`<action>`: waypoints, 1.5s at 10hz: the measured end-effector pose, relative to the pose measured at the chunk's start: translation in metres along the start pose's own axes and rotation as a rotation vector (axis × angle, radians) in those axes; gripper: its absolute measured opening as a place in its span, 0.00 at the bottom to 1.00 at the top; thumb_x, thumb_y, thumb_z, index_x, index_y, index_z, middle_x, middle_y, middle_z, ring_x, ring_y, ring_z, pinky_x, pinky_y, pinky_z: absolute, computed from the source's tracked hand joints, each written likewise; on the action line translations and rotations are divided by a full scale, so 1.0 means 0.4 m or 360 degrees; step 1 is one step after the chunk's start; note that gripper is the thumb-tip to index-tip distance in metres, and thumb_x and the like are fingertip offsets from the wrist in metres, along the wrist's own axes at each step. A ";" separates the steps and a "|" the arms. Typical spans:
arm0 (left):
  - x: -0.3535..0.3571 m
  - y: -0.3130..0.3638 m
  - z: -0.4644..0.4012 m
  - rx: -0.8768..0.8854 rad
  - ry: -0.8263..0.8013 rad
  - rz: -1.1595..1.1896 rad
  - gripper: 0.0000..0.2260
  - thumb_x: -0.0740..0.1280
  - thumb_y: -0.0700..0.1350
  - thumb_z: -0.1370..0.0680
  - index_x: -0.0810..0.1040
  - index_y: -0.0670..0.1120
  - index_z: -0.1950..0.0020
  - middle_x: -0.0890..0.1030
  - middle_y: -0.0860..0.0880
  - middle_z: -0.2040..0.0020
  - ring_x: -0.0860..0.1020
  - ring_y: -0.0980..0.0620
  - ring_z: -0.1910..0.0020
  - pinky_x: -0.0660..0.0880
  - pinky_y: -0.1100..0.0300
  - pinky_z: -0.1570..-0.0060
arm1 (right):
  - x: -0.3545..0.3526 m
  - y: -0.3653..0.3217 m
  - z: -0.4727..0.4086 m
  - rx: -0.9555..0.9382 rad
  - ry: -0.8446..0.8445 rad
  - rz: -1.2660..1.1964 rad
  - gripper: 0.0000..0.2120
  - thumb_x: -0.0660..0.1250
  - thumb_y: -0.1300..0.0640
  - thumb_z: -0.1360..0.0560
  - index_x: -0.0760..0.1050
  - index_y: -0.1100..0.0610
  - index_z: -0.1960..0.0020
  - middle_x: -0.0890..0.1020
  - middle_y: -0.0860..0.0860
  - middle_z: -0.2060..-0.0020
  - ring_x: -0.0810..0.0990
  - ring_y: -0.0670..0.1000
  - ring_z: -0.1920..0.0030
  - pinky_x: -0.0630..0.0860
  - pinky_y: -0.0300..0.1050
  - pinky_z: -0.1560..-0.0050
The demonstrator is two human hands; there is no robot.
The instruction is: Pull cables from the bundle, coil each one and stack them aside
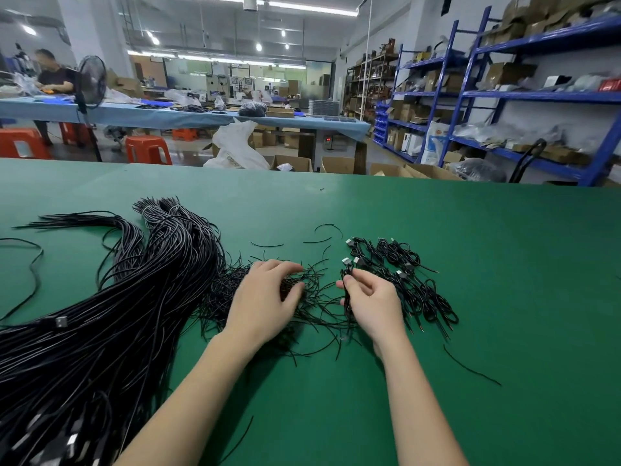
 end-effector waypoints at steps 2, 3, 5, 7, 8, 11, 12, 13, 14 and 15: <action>0.028 -0.056 0.020 -0.0051 -0.0021 -0.0344 0.12 0.66 0.55 0.20 0.80 0.54 0.39 0.80 0.56 0.41 0.74 0.51 0.38 0.64 0.53 0.33 | -0.045 -0.021 -0.035 -0.0180 0.0137 0.0942 0.19 0.64 0.54 0.18 0.74 0.48 0.28 0.83 0.48 0.42 0.76 0.49 0.53 0.74 0.44 0.52; 0.032 -0.059 0.020 -0.0049 -0.0004 -0.0333 0.11 0.66 0.55 0.20 0.81 0.54 0.40 0.80 0.55 0.42 0.75 0.51 0.39 0.64 0.53 0.32 | -0.042 -0.015 -0.054 -0.0025 0.0045 0.1296 0.21 0.63 0.58 0.19 0.70 0.53 0.27 0.79 0.53 0.36 0.76 0.55 0.42 0.77 0.51 0.47; 0.036 -0.063 0.017 -0.0065 -0.0011 -0.0344 0.11 0.65 0.56 0.20 0.81 0.55 0.41 0.79 0.56 0.42 0.74 0.52 0.38 0.62 0.54 0.32 | -0.042 0.012 -0.054 -0.0031 0.0211 0.1300 0.25 0.65 0.65 0.24 0.74 0.51 0.29 0.76 0.51 0.33 0.69 0.53 0.36 0.74 0.47 0.49; 0.033 -0.067 0.018 -0.0072 -0.0029 -0.0337 0.11 0.65 0.56 0.20 0.80 0.56 0.40 0.79 0.57 0.41 0.74 0.53 0.38 0.61 0.55 0.32 | -0.059 0.024 -0.048 -0.0105 0.0441 0.1051 0.18 0.64 0.69 0.25 0.84 0.49 0.47 0.82 0.51 0.48 0.80 0.57 0.49 0.79 0.48 0.60; 0.033 -0.068 0.016 -0.0079 -0.0042 -0.0331 0.11 0.65 0.56 0.20 0.80 0.56 0.40 0.78 0.57 0.40 0.73 0.53 0.37 0.61 0.55 0.32 | -0.061 0.032 -0.050 -0.0076 0.0488 0.1006 0.17 0.63 0.69 0.24 0.85 0.51 0.49 0.84 0.52 0.53 0.81 0.58 0.49 0.80 0.49 0.59; 0.033 -0.065 0.017 -0.0089 -0.0055 -0.0350 0.12 0.65 0.57 0.20 0.80 0.56 0.40 0.78 0.57 0.40 0.73 0.53 0.37 0.60 0.55 0.31 | -0.059 0.024 -0.045 -0.0210 0.0561 0.1036 0.13 0.67 0.63 0.23 0.84 0.47 0.52 0.77 0.46 0.62 0.72 0.50 0.43 0.76 0.49 0.49; 0.033 -0.066 0.016 -0.0085 -0.0074 -0.0351 0.12 0.64 0.57 0.20 0.80 0.56 0.39 0.78 0.57 0.39 0.73 0.53 0.37 0.60 0.55 0.31 | -0.060 0.036 -0.051 -0.0165 0.0519 0.1068 0.15 0.65 0.64 0.23 0.85 0.47 0.53 0.82 0.47 0.62 0.72 0.52 0.41 0.77 0.52 0.47; 0.031 -0.065 0.015 -0.0090 -0.0080 -0.0343 0.12 0.64 0.57 0.20 0.80 0.56 0.39 0.78 0.57 0.39 0.73 0.53 0.37 0.61 0.55 0.30 | -0.066 0.043 -0.048 -0.0112 0.0574 0.1026 0.17 0.62 0.65 0.23 0.85 0.47 0.54 0.85 0.49 0.60 0.71 0.51 0.44 0.77 0.49 0.53; 0.031 -0.065 0.014 -0.0088 -0.0082 -0.0350 0.12 0.64 0.57 0.20 0.80 0.56 0.39 0.78 0.57 0.39 0.73 0.53 0.37 0.61 0.55 0.30 | -0.069 0.045 -0.058 -0.0135 0.0578 0.1015 0.15 0.64 0.63 0.23 0.85 0.46 0.53 0.84 0.48 0.61 0.69 0.50 0.47 0.75 0.47 0.57; 0.031 -0.065 0.016 -0.0080 -0.0073 -0.0347 0.12 0.64 0.57 0.20 0.80 0.56 0.39 0.78 0.57 0.39 0.73 0.53 0.37 0.60 0.55 0.31 | -0.065 0.032 -0.049 -0.0212 0.0562 0.0926 0.10 0.67 0.59 0.23 0.83 0.47 0.48 0.83 0.46 0.55 0.70 0.50 0.48 0.72 0.45 0.58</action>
Point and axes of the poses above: each hand's wrist, its own z-axis away from the middle knuckle, its own x-axis out of the palm, y = z × x, the point moved 3 cm from there along -z, towards the middle knuckle
